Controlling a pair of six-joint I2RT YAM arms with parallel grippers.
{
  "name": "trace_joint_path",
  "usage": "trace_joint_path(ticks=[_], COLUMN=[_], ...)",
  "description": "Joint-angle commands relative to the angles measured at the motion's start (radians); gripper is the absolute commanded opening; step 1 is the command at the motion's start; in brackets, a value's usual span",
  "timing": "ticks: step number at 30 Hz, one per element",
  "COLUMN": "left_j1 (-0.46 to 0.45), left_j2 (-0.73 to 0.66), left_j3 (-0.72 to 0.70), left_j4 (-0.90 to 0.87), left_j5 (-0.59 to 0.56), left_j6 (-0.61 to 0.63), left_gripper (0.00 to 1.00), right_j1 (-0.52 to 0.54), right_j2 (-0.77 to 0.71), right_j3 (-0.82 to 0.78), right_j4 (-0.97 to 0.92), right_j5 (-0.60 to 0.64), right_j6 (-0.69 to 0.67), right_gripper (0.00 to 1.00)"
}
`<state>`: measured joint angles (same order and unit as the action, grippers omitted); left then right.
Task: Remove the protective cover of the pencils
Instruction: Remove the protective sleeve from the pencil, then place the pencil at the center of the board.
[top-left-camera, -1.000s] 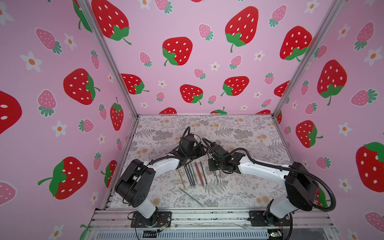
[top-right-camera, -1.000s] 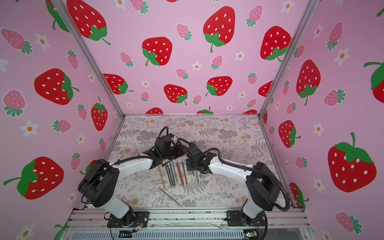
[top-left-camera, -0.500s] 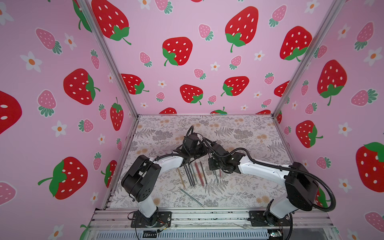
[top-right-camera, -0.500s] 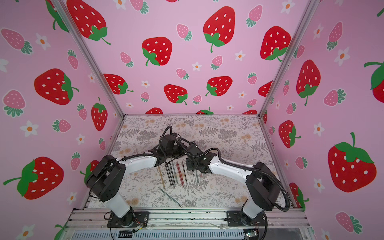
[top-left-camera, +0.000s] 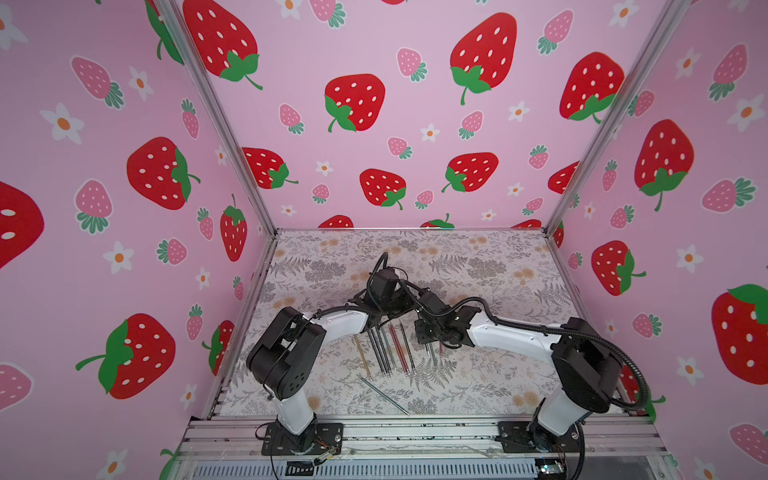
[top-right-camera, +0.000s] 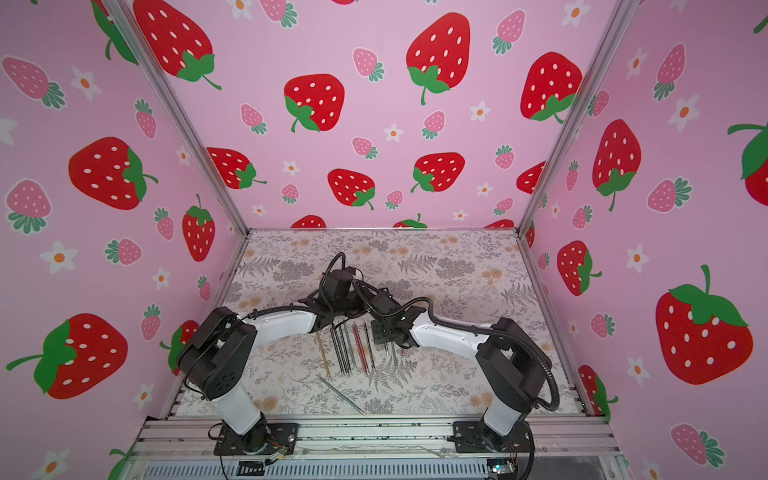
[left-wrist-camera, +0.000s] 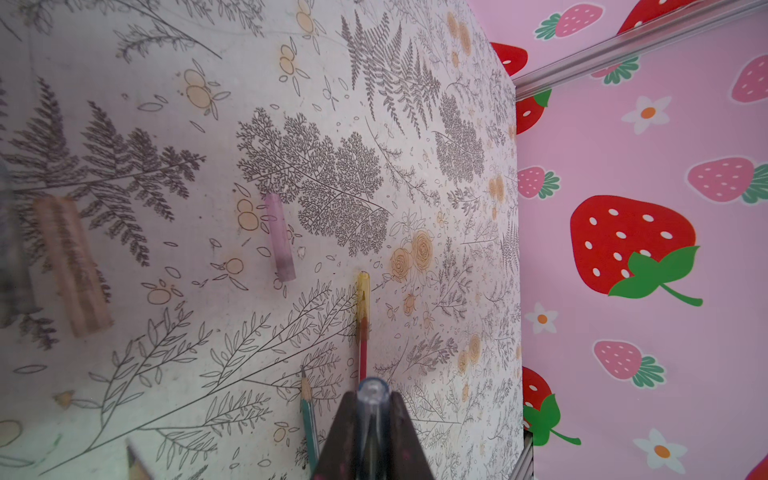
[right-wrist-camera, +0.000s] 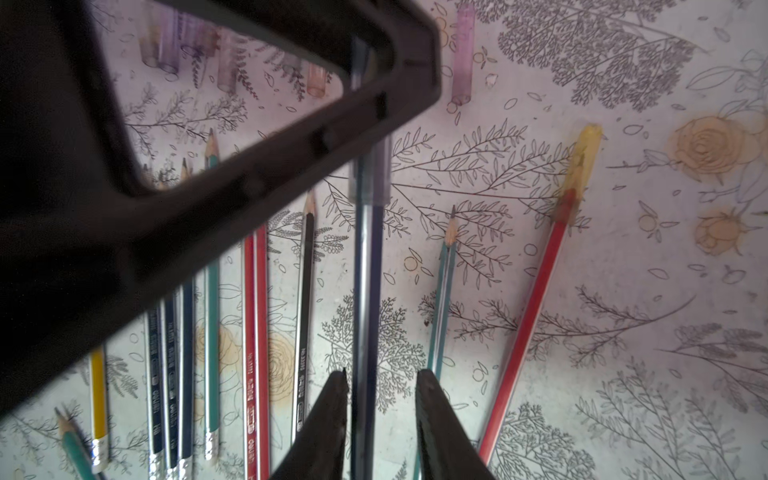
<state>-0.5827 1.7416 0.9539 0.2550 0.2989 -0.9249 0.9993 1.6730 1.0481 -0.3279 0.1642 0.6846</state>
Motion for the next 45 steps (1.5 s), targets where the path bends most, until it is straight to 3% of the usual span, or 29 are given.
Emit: trace_joint_path(ticks=[1, 3, 10, 20, 36, 40, 45], left_j1=[0.008, 0.011, 0.067, 0.153, 0.117, 0.109, 0.098], left_j2=[-0.021, -0.018, 0.013, 0.153, 0.288, 0.320, 0.369], left_j3=[0.027, 0.027, 0.044, 0.215, 0.411, 0.458, 0.533], left_j4=[-0.017, -0.018, -0.048, -0.201, -0.409, -0.465, -0.553], left_j5=[0.001, -0.002, -0.053, -0.107, -0.129, -0.139, -0.155], left_j6=[-0.006, -0.003, 0.002, 0.040, 0.118, 0.135, 0.158], left_gripper=[0.01, 0.00, 0.00, 0.00, 0.00, 0.00, 0.00], right_j1=[-0.001, 0.001, 0.028, 0.071, 0.061, 0.059, 0.059], right_j2=[0.013, 0.010, -0.023, -0.006, 0.165, 0.155, 0.135], right_j3=[0.015, 0.015, -0.012, -0.085, -0.005, -0.006, -0.001], right_j4=[0.032, 0.041, 0.047, 0.076, 0.026, 0.021, 0.015], right_j5=[0.003, -0.012, -0.014, -0.015, -0.030, -0.025, -0.020], right_j6=[0.008, 0.001, 0.022, 0.103, 0.161, 0.161, 0.150], right_gripper=[0.16, 0.00, 0.00, 0.00, 0.00, 0.13, 0.21])
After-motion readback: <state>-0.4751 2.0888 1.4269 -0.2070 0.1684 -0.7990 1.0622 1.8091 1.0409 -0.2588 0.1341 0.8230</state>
